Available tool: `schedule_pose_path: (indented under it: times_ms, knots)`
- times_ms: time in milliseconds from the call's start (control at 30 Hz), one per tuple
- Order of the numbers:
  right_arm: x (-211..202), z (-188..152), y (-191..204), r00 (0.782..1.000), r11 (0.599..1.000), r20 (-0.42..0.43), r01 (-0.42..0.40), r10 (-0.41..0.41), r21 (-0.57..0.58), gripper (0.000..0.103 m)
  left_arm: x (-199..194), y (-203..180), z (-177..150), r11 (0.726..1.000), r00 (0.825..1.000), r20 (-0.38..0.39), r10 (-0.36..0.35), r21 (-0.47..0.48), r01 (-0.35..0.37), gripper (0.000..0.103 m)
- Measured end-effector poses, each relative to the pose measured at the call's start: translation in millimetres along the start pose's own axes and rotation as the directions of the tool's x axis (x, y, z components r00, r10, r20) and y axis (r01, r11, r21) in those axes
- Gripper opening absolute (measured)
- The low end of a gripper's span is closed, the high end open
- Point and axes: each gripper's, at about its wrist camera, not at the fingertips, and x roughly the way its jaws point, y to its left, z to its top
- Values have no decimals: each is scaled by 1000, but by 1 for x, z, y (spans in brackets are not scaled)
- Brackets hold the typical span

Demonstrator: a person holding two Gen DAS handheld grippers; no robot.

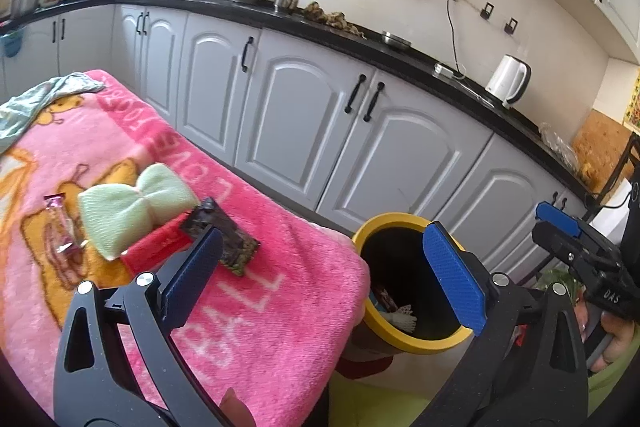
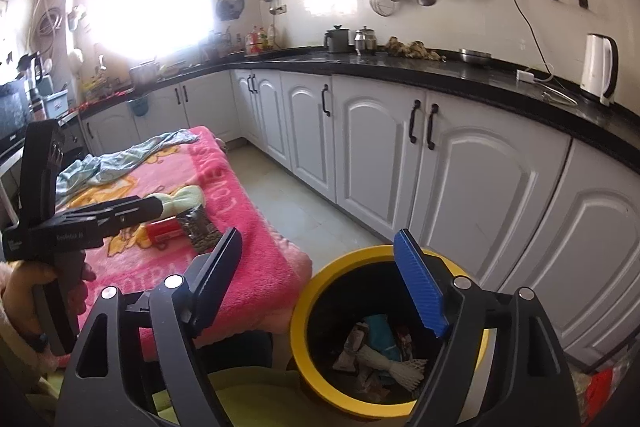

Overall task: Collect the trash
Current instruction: 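Move both open tools back over the remaining trash on the blanket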

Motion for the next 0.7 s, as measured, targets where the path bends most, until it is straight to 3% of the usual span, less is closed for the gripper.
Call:
schedule_pose_path:
  times_ms: [700]
  knots:
    - [17, 4, 77, 994, 985, -38, -111, 107, -129, 81, -31, 63, 4, 989, 995, 60, 82, -128, -73, 92]
